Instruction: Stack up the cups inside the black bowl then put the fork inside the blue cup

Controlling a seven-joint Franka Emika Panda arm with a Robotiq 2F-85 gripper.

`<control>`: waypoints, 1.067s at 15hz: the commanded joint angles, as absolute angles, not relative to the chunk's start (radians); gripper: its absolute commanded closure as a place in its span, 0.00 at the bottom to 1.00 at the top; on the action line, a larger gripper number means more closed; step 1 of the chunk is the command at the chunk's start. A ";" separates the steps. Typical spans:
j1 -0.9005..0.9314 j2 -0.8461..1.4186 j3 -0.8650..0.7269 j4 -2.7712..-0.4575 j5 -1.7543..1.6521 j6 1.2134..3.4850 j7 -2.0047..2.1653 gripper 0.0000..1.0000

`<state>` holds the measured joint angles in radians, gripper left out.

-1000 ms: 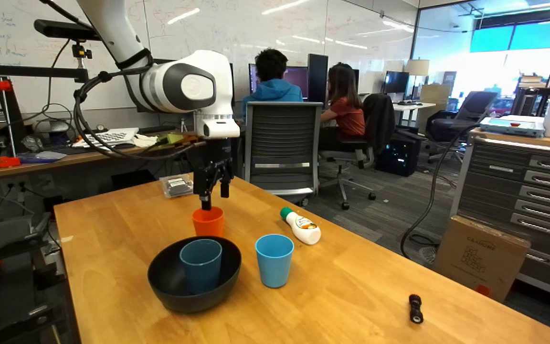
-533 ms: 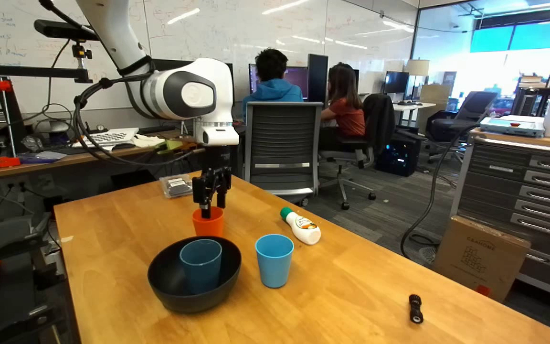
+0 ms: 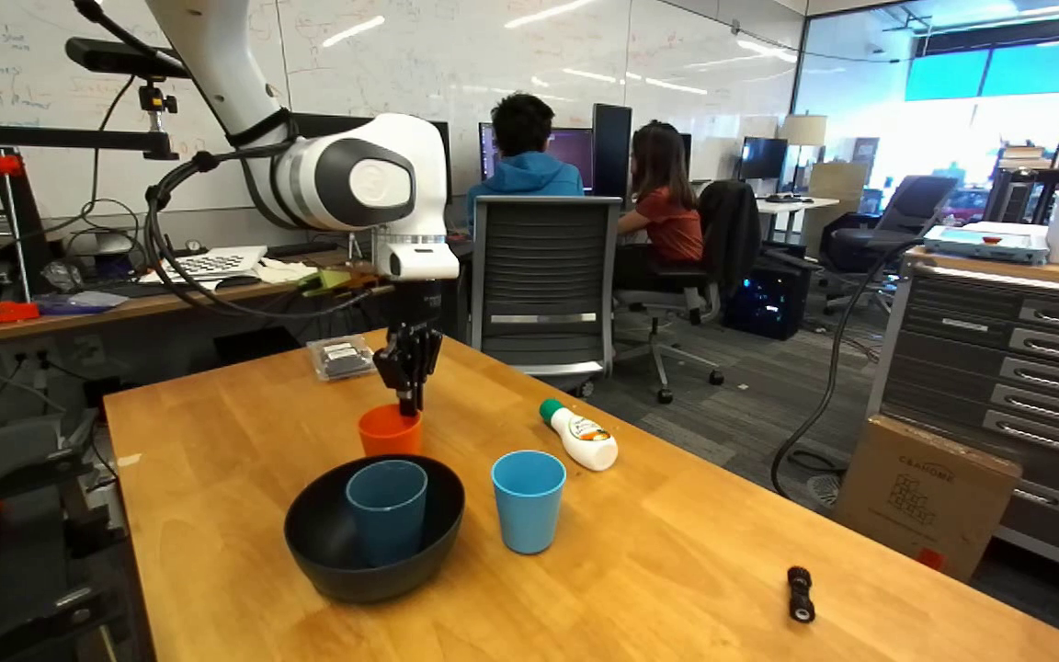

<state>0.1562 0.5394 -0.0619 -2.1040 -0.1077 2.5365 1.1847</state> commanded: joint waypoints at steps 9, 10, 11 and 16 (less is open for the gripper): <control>0.182 0.516 -0.080 -2.093 -0.086 2.491 1.180 0.99; 0.183 0.507 -0.079 -2.096 -0.087 2.486 1.179 0.99; 0.190 0.495 -0.082 -2.097 -0.096 2.481 1.183 0.99; 0.230 0.400 -0.099 -2.109 -0.152 2.386 1.212 0.99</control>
<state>0.1902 0.4826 -0.0731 -2.0985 -0.1164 2.4702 1.1847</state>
